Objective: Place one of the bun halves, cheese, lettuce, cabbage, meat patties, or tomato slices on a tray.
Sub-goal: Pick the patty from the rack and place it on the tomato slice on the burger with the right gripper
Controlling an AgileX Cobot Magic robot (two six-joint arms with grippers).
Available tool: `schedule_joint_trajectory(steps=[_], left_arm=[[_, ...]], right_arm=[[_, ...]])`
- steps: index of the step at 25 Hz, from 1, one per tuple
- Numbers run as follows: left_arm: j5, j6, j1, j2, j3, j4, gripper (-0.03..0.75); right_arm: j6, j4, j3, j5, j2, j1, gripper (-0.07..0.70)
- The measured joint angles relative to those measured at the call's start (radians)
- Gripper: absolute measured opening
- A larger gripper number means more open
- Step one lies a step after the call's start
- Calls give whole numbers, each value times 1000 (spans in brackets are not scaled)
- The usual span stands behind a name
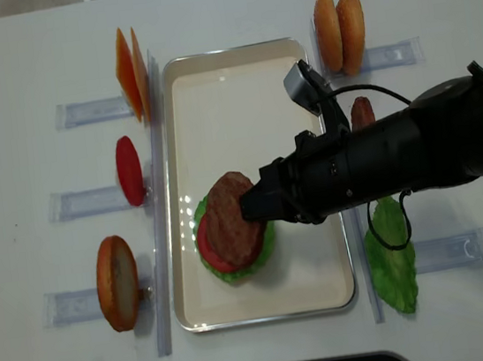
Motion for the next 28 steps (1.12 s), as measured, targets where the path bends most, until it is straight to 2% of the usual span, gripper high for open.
schedule_joint_trajectory(steps=[5,10,17,26,28], left_arm=[[0,0,0,0,0,0,-7],[0,0,0,0,0,0,-7],[0,0,0,0,0,-1,-7],[0,0,0,0,0,-1,-7],[0,0,0,0,0,-1,-7]], right_arm=[[2,1,-26,-23,9,39,115],[3,1,-26,-45,10,40,115],[3,1,-26,-49,11,40,114],[-3,1,-26,0,16,24,114],[-8,1,-27,31,40,16,113]])
